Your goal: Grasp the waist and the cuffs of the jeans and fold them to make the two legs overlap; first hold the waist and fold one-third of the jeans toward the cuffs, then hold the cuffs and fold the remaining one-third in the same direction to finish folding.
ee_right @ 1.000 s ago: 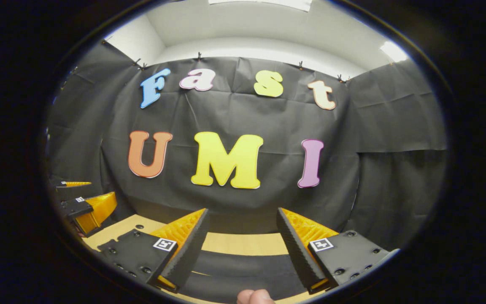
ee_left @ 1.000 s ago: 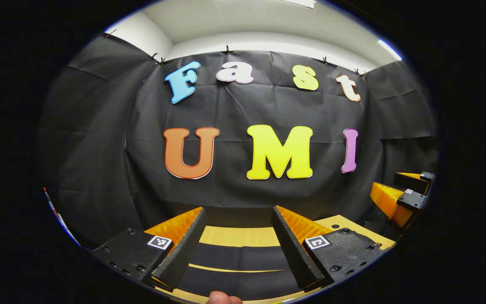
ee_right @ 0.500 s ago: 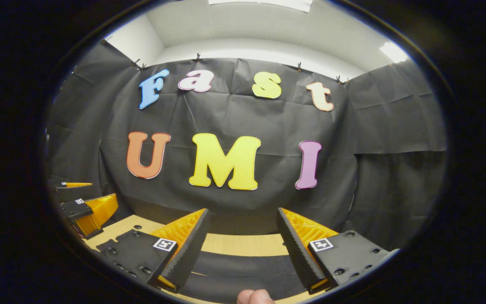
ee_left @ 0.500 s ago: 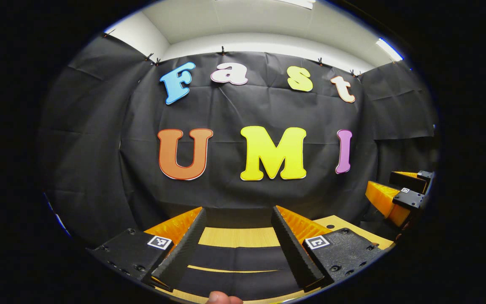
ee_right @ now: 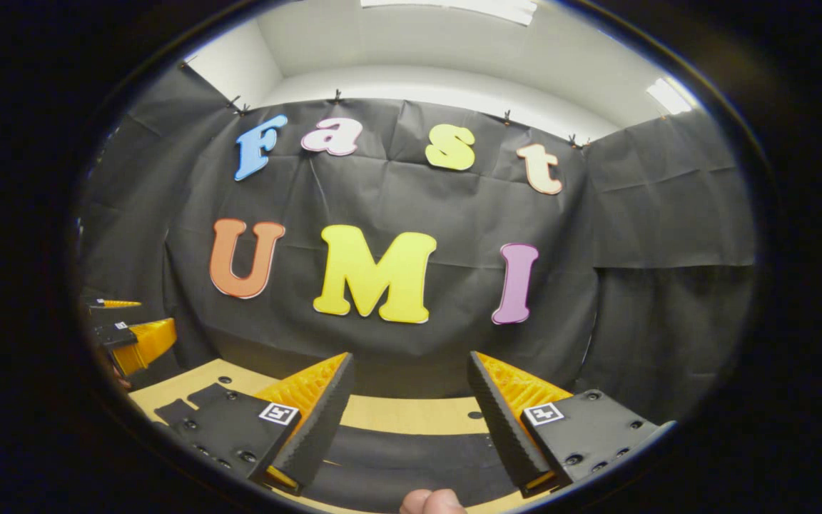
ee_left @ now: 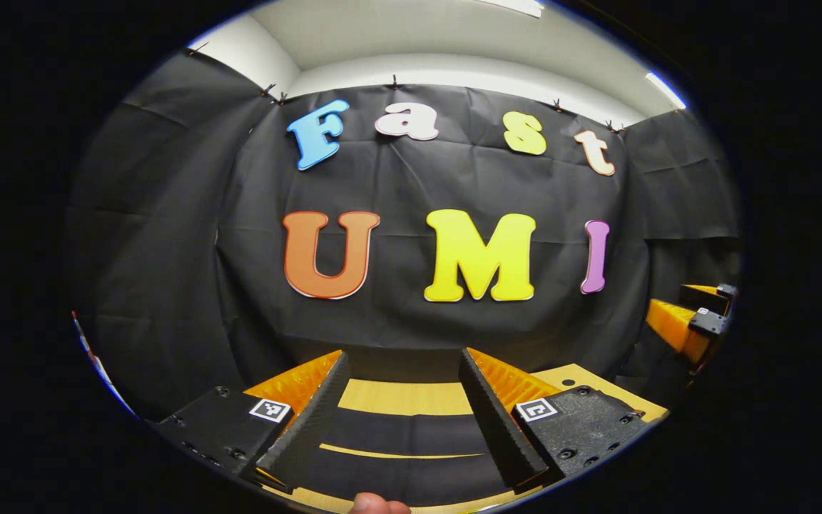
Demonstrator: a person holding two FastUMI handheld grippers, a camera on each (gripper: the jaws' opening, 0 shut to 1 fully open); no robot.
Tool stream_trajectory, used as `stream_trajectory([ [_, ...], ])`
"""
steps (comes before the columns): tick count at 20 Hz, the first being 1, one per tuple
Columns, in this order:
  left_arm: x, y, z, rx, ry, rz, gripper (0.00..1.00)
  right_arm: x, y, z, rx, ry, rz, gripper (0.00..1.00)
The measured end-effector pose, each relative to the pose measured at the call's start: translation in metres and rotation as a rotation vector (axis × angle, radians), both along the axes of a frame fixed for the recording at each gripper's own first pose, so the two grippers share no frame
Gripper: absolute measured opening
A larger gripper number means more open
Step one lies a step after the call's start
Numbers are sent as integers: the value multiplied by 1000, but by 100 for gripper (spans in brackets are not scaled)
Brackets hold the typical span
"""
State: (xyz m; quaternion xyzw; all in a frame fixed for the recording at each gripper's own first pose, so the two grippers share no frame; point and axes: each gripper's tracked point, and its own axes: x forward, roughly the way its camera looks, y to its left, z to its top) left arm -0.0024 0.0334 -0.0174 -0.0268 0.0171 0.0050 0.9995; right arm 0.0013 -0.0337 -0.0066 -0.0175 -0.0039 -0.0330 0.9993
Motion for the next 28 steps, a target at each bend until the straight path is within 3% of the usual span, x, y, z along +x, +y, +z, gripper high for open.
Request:
stream_trajectory([
  [4, 1, 50, -26, -47, 75, 80, 99, -1, -63, -29, -33, 91, -94, 98],
  [8, -2, 106, -77, -125, 206, 214, 99, 11, -139, -77, 41, 237, -190, 98],
  [13, -21, 164, -153, -257, 380, 389, 98, 18, -213, -158, 207, 434, -280, 99],
  [15, -31, 172, -178, -331, 446, 443, 99, 19, -229, -197, 350, 527, -298, 99],
  [19, -35, 174, -229, -589, 549, 552, 99, 11, -258, -280, 526, 692, -391, 100],
  [21, -41, 176, -251, -745, 584, 633, 99, 13, -275, -308, 596, 751, -444, 94],
  [23, -49, 183, -259, -899, 593, 714, 99, 10, -288, -330, 644, 804, -501, 99],
  [28, -41, 195, -296, -1119, 626, 820, 99, 19, -287, -355, 759, 894, -521, 99],
])
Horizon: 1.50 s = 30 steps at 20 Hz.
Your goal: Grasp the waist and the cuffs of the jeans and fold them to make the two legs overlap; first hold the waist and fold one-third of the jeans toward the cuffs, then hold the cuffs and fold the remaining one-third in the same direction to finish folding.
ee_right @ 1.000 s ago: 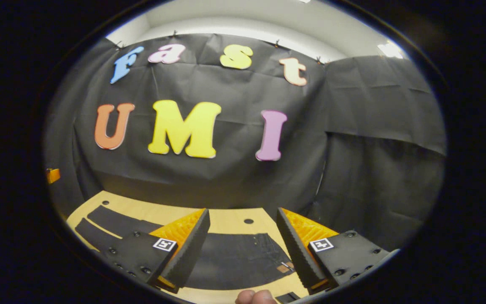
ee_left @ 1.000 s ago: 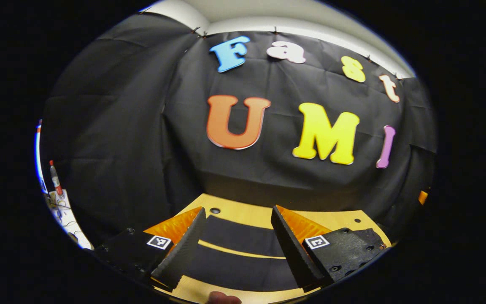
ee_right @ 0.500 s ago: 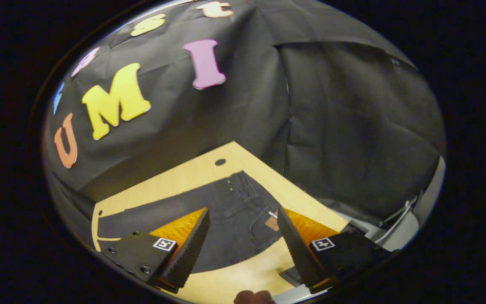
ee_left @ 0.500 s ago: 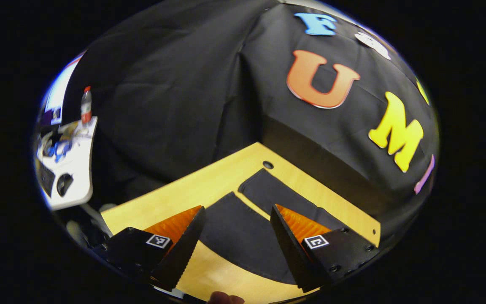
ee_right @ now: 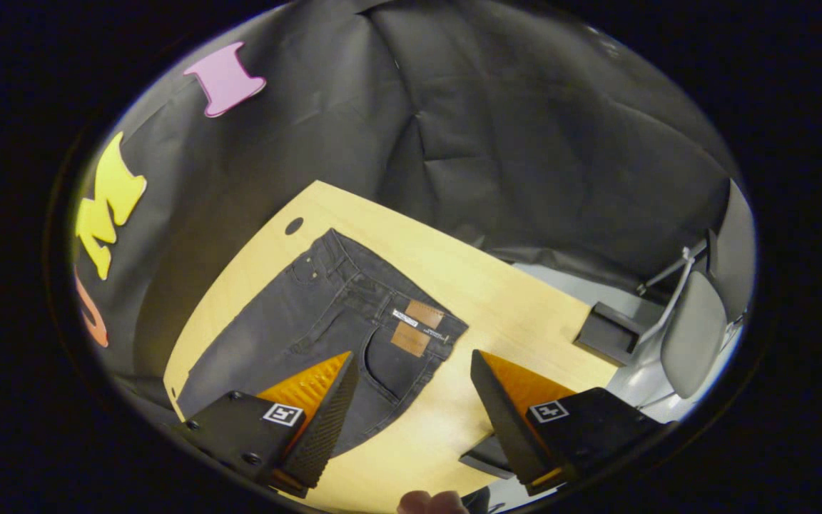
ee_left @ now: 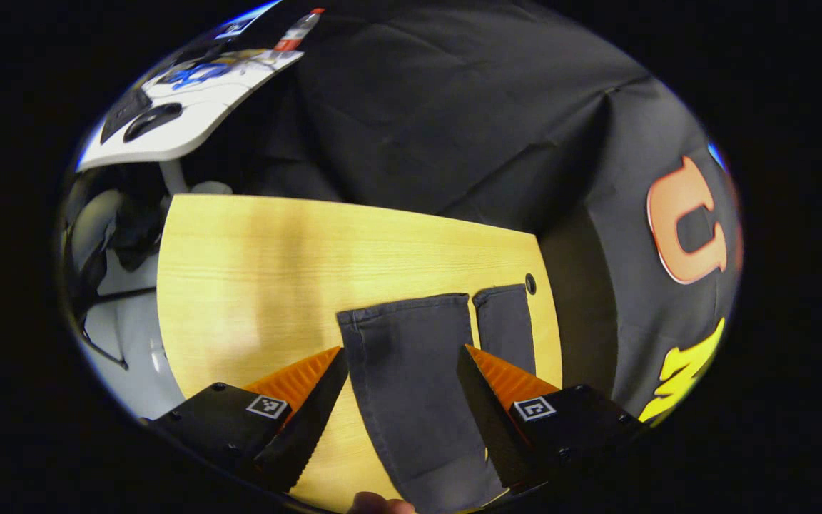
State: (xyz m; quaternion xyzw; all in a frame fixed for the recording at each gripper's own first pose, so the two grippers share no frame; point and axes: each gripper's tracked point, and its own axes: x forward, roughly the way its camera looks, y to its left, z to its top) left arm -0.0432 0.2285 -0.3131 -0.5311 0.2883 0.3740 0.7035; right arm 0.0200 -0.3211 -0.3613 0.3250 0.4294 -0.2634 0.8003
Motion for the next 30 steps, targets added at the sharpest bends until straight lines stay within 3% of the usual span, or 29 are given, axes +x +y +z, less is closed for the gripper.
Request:
stream_trajectory([
  [4, 0, 8, -22, -101, 41, 40, 99, 3, 4, -13, 42, 57, -2, 94],
  [5, 1, 12, -24, -110, 47, 46, 99, 4, 5, -14, 51, 68, -2, 99],
  [11, 4, 24, -38, -135, 80, 38, 99, 7, 20, -35, 137, 111, -56, 99],
  [12, 5, 25, -41, -132, 89, 26, 99, 9, 21, -38, 149, 112, -68, 94],
  [13, 6, 25, -41, -126, 96, 22, 99, 10, 23, -43, 156, 114, -78, 99],
  [17, 15, 21, -43, -115, 109, -13, 100, 18, 23, -58, 172, 120, -120, 99],
  [24, 23, 17, -45, -113, 128, -48, 98, 29, 15, -76, 59, 175, -148, 100],
  [28, 32, 10, -45, -99, 149, -91, 98, 26, 15, -83, -32, 271, -149, 99],
  [30, 33, 8, -49, -87, 173, -100, 96, 29, 15, -83, -90, 315, -151, 94],
])
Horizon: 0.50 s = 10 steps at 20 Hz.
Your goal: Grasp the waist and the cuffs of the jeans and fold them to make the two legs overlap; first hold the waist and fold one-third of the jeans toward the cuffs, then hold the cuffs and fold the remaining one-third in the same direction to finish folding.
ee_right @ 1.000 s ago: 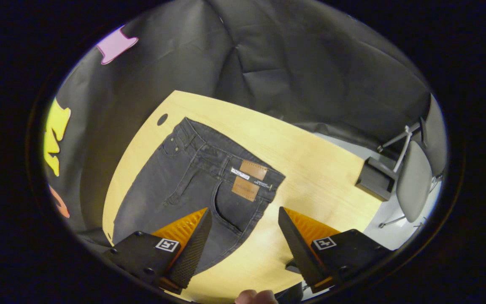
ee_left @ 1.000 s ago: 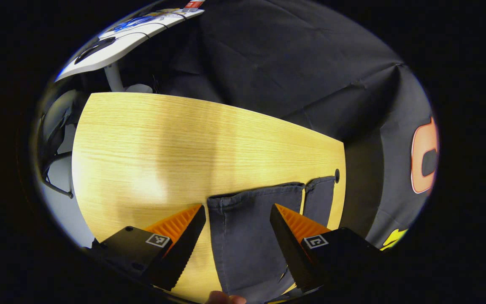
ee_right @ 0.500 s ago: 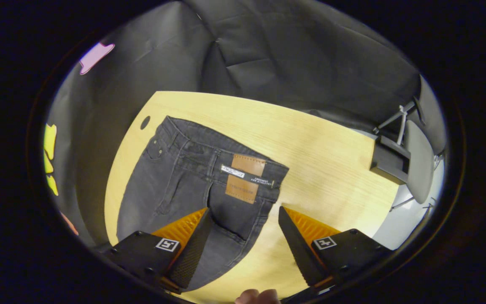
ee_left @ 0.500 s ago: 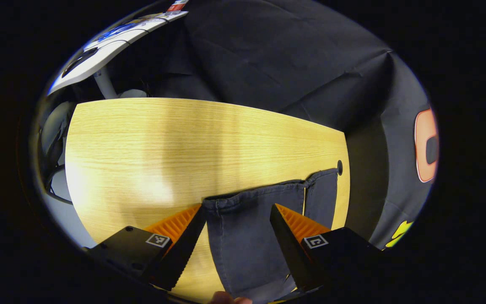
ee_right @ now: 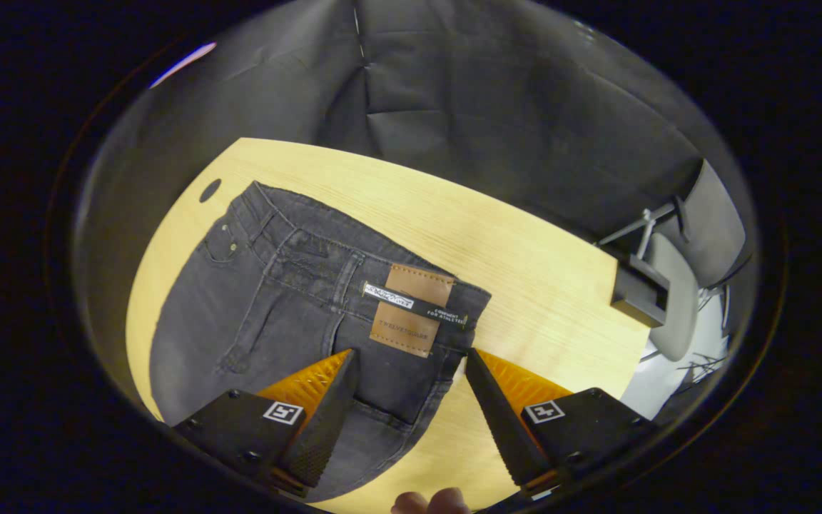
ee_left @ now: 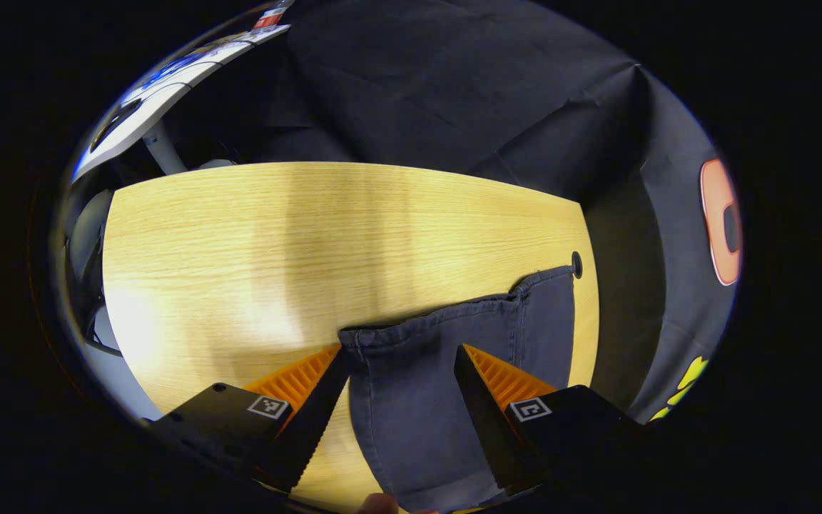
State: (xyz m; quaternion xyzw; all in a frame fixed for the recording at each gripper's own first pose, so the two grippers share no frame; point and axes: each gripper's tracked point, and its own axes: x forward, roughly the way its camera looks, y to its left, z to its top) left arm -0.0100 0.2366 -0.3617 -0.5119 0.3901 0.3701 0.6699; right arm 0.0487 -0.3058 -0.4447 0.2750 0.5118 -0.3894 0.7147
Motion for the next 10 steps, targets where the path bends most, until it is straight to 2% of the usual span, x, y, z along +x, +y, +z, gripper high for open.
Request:
stream_trajectory([
  [1, 0, -1, -2, 6, 14, 5, 94, 1, 0, -2, -17, 11, -12, 94],
  [2, -1, 1, -4, 11, 25, 8, 86, 3, 0, 0, -26, 2, -26, 89],
  [3, 0, 1, -5, 11, 29, 11, 83, 1, 1, -1, -20, 6, -28, 97],
  [4, -2, 0, -5, 8, 36, 17, 78, 0, 0, 1, -20, 0, -24, 88],
  [5, -4, 1, -6, 9, 46, 25, 74, 0, -1, -4, -11, 4, -26, 89],
  [7, -12, 4, -10, 16, 79, 33, 51, 1, -2, 0, 3, 11, -21, 89],
  [8, -11, 3, -11, 21, 87, 30, 37, 3, -2, 0, 10, 9, -22, 87],
  [9, -11, 3, -11, 29, 89, 17, 33, 3, -4, -4, 9, 8, -22, 74],
  [10, -12, 3, -12, 28, 90, -1, 28, 3, -5, 0, 12, 3, -19, 68],
])
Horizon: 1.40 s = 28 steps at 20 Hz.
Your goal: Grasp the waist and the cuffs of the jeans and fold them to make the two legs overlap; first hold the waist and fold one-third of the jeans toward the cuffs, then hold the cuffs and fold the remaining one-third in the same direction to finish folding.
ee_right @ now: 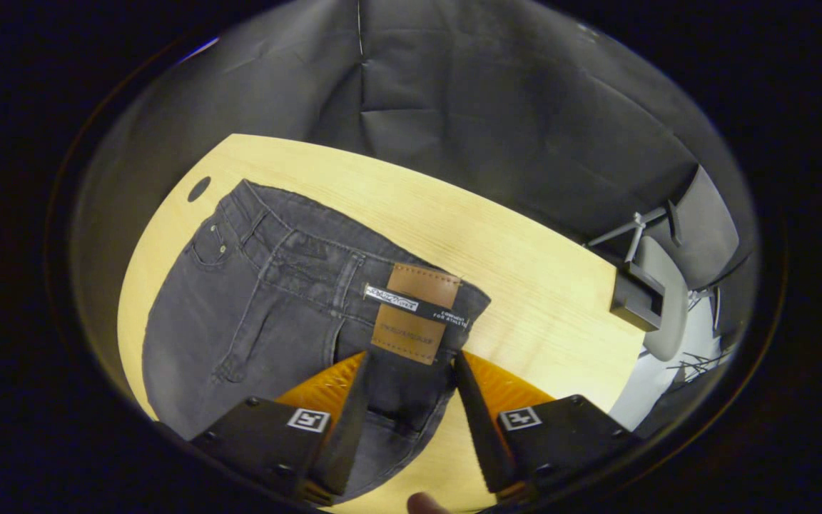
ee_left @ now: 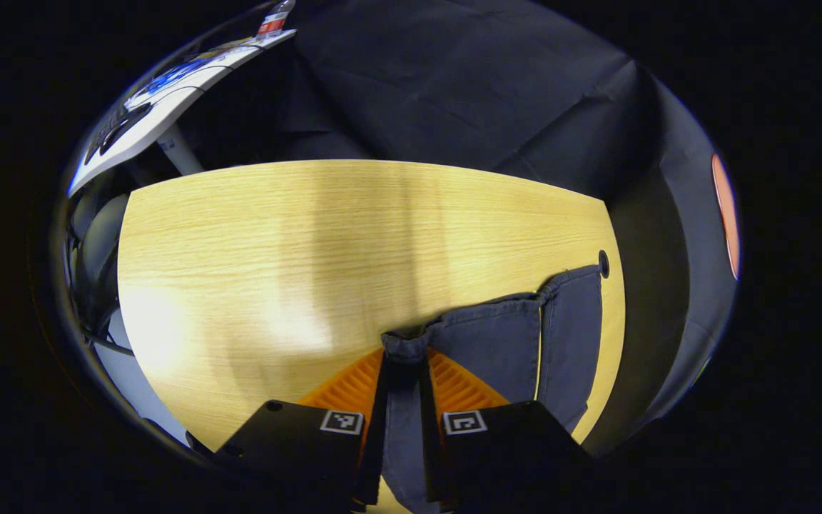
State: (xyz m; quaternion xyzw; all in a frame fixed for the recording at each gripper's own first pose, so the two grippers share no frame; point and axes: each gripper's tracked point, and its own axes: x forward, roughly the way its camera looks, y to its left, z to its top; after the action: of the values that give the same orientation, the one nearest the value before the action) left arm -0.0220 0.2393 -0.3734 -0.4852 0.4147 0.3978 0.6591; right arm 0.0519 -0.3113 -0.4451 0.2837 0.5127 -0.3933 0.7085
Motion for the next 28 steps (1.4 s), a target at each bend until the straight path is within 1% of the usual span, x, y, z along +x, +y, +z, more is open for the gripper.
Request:
stream_trajectory([
  [2, 1, -7, -2, -38, -9, -42, 19, -1, -3, -2, 28, -22, 9, 38],
  [3, 3, -10, 0, -61, -28, -48, 16, 2, -2, -3, 58, -47, 7, 23],
  [4, 4, -12, -2, -84, -47, -45, 11, 3, 0, -2, 96, -77, -3, 14],
  [5, 4, -15, -1, -102, -65, -39, 9, 1, -3, -3, 125, -102, -15, 15],
  [6, 4, -18, 2, -122, -86, -34, 7, -4, 2, 2, 157, -120, -49, 12],
  [7, 7, -23, 7, -142, -118, -29, 6, 1, 4, 2, 191, -130, -65, 2],
  [9, 19, -39, 23, -188, -196, -45, 5, 1, 8, 16, 219, -164, -70, 2],
  [11, 25, -49, 40, -212, -246, -63, 4, 1, 14, 37, 236, -202, -57, 2],
  [12, 28, -49, 49, -218, -268, -60, 4, 3, 18, 48, 253, -225, -61, 6],
  [14, 34, -40, 68, -235, -303, -25, 4, 10, 25, 71, 307, -261, -91, 0],
  [15, 38, -33, 79, -239, -318, -4, 4, 15, 28, 83, 344, -275, -108, 0],
  [16, 42, -29, 89, -246, -333, 5, 4, 21, 31, 93, 382, -285, -124, 2],
  [18, 58, -25, 103, -271, -353, -3, 4, 39, 37, 114, 472, -289, -150, 2],
  [20, 73, -20, 111, -297, -341, 10, 4, 65, 35, 133, 524, -306, -170, 0],
  [21, 80, -15, 115, -311, -328, 33, 4, 78, 34, 141, 532, -314, -168, 2],
  [24, 107, -5, 122, -348, -303, 100, 4, 121, 34, 155, 557, -327, -178, 2],
  [26, 134, -4, 121, -353, -304, 95, 4, 149, 34, 154, 564, -320, -176, 1],
  [28, 160, 1, 115, -356, -291, 111, 4, 176, 33, 148, 582, -317, -198, 1],
])
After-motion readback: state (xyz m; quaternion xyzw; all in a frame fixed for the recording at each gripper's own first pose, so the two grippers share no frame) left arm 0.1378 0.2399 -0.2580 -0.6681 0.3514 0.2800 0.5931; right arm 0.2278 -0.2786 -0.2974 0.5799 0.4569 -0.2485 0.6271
